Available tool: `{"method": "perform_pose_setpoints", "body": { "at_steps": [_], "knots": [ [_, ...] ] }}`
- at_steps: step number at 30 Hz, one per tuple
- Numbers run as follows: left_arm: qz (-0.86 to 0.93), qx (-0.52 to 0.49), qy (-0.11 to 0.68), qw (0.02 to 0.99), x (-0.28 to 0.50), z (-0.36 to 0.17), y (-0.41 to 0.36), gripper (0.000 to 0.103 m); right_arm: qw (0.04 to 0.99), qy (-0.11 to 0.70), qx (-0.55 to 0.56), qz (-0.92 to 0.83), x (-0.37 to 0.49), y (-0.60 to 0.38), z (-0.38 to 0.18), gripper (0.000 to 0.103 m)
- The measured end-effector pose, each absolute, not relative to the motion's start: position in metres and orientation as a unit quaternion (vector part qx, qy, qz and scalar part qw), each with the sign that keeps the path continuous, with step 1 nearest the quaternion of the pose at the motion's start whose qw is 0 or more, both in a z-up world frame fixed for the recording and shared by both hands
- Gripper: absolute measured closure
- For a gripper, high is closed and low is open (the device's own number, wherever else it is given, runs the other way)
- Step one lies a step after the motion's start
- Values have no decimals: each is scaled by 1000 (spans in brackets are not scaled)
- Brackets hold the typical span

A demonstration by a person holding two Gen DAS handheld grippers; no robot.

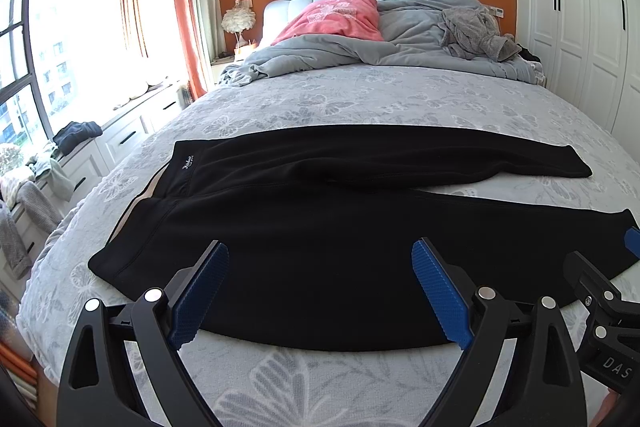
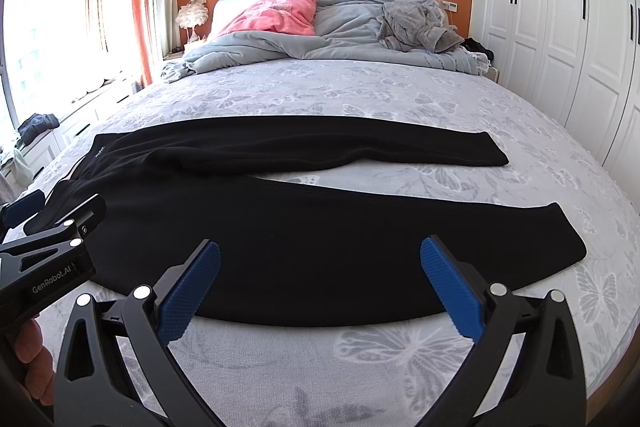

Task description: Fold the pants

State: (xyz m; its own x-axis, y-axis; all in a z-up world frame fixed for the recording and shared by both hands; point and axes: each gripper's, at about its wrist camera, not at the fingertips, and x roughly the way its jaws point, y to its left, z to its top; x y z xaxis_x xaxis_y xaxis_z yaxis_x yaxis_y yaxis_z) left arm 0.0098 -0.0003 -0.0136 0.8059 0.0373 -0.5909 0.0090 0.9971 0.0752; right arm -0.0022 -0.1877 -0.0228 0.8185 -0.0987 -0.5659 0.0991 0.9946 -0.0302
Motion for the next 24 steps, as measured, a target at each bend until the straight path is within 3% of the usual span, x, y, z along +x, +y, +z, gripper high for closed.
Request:
{"method": "perform_pose_setpoints", "body": {
  "at_steps": [9, 15, 24],
  "knots": [
    [4, 34, 319, 947, 13, -16, 0, 13, 951, 306, 6, -49, 2, -193, -27, 5],
    [-37, -12, 379, 924, 35, -26, 8, 12, 937, 343, 16, -58, 26, -222, -32, 5],
    [10, -6, 375, 927, 143, 16, 94, 11, 915, 395, 24, -78, 124, -352, -11, 5]
  ]
}}
